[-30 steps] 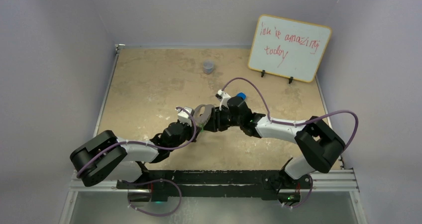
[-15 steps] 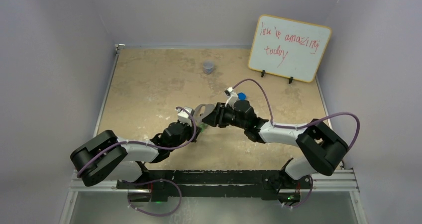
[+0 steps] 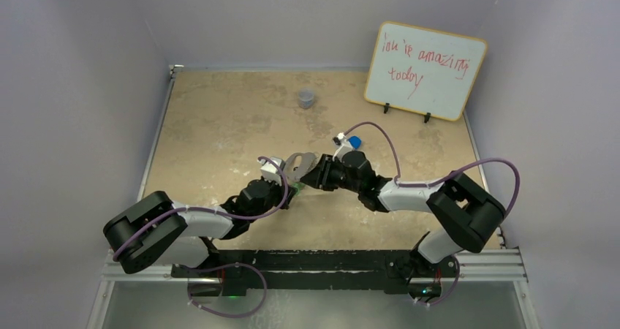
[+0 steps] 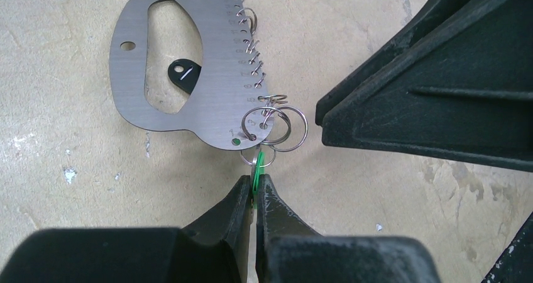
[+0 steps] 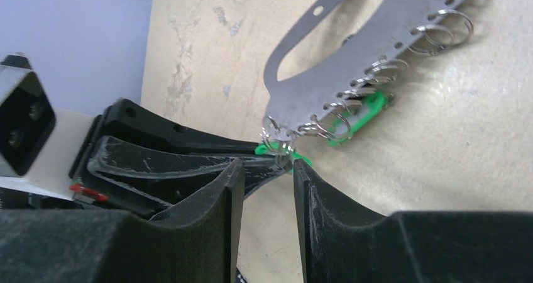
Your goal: Remove the keys from the keyring
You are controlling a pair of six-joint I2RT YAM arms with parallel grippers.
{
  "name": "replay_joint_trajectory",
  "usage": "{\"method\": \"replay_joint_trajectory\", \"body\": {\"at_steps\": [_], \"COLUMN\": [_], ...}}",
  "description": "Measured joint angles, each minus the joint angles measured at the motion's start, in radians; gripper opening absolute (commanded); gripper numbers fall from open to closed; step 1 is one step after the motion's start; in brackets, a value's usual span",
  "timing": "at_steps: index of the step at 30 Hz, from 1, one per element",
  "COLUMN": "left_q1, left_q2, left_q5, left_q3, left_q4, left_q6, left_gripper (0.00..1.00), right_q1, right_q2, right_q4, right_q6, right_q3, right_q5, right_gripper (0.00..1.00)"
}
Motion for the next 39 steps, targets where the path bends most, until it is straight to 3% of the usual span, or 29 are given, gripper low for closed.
{"method": "replay_joint_trajectory", "body": {"at_steps": [14, 39], "left_q1": [0.0, 0.0], "left_q2": [0.0, 0.0], "left_q5": [0.004, 0.008], "left_q3": [0.0, 0.0], "left_q4": [0.004, 0.003], "left_q6": [-0.012, -0.027], "left_gripper": [0.0, 0.0], "right_q1": [0.048, 0.053], "right_q2": [0.031, 0.117], "right_q4": [0.07, 0.15], "right_q6": [0.085, 0.087], "right_q3": [-0.031, -0.029], "right_q5": [0.063, 0.122], "right_gripper": [0.2, 0.29]}}
